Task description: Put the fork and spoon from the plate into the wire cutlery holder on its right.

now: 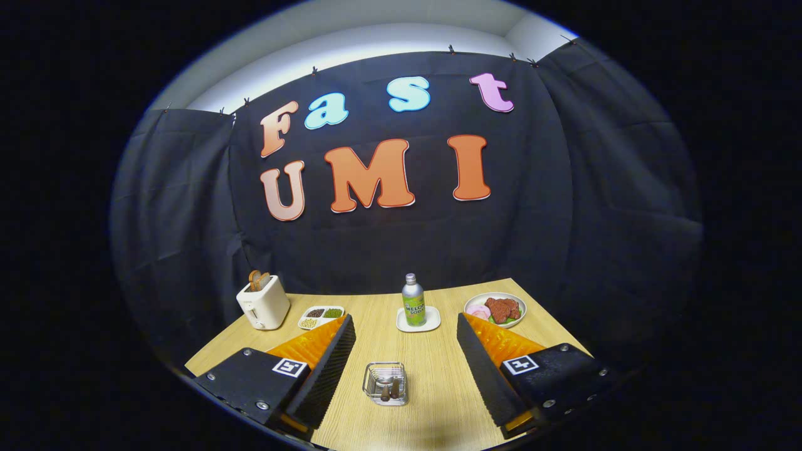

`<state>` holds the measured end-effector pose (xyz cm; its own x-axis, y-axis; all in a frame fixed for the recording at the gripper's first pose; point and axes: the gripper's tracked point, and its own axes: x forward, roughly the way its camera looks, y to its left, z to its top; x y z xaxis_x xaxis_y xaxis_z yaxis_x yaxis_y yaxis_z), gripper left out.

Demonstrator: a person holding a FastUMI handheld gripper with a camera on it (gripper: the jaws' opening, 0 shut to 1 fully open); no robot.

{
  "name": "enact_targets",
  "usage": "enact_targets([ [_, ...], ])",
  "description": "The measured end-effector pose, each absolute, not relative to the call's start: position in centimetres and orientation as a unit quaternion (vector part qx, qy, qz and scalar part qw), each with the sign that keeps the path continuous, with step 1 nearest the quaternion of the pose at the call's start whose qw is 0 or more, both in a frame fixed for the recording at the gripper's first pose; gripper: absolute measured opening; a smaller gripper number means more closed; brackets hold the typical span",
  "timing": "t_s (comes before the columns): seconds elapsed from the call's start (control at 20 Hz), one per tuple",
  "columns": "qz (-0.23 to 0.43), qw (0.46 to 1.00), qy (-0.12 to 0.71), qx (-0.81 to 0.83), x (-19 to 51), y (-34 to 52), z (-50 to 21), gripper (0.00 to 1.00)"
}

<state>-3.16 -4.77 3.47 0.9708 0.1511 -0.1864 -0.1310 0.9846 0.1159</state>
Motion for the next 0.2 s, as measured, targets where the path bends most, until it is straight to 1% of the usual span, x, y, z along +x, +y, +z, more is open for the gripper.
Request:
enact_targets([
  [0.2, 0.063, 0.992, 0.088, 0.060, -3.58, -5.32, 2.59, 0.98],
])
